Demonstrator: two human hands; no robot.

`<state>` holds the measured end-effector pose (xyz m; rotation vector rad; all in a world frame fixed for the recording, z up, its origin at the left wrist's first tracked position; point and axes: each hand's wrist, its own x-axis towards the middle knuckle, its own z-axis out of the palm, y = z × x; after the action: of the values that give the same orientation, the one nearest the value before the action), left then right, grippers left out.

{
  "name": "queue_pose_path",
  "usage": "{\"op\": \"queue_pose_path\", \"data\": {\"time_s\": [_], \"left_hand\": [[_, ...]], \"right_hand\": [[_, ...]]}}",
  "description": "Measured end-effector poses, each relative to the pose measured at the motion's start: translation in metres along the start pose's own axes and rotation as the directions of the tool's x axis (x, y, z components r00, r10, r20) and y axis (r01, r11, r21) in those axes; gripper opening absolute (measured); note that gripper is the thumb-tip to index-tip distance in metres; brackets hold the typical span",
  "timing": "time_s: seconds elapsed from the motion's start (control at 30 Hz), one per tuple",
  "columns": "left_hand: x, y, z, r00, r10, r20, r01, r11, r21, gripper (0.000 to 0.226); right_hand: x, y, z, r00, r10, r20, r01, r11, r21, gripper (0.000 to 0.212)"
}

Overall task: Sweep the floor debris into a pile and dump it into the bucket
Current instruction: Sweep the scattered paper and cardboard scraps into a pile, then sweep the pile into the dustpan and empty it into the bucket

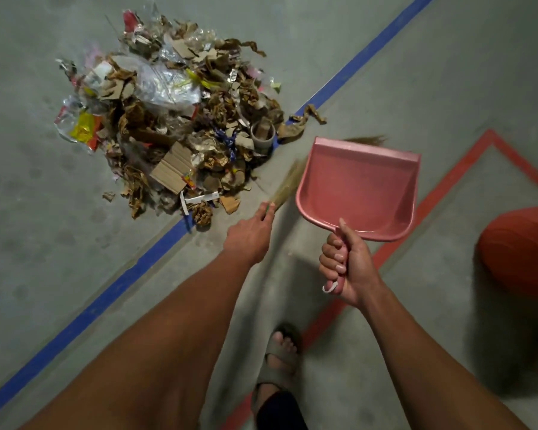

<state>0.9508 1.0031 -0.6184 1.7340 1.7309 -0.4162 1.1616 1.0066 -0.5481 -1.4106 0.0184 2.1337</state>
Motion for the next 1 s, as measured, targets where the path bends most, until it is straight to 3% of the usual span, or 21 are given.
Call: {"op": "queue_pose_path", "data": {"time_s": [0.13,0.3,0.5,0.73,1.0], "left_hand": [[0.037,0.016,-0.026,0.992,-0.107,-0.063,0.102,0.992,-0.068,0.084],[0.040,-0.006,-0.060,0.983,-0.092,-0.161,0.078,0.993,-0.091,0.090],[0.064,-0.058,-0.089,0.955,-0.122,-0.269,0.091,0.988,-0.127,0.103],[0.111,-0.094,-0.115,0.936,-0.159,-0.315,0.081,0.966,-0.246,0.080],[0.152,-0.117,-0.115,0.921,-0.195,-0.337,0.091,0.949,-0.300,0.074]], "right_hand": [[0.015,-0.031,-0.017,1.000,0.021,-0.001,-0.021,0.999,-0.040,0.050],[0.027,-0.047,-0.010,0.993,0.114,-0.028,-0.116,0.991,-0.071,0.050],[0.057,-0.068,0.017,0.954,0.284,-0.100,-0.301,0.917,-0.263,0.048],[0.124,-0.113,0.043,0.861,0.475,-0.181,-0.508,0.796,-0.328,0.046],[0.199,-0.149,0.045,0.751,0.623,-0.218,-0.660,0.692,-0.293,0.044]]}}
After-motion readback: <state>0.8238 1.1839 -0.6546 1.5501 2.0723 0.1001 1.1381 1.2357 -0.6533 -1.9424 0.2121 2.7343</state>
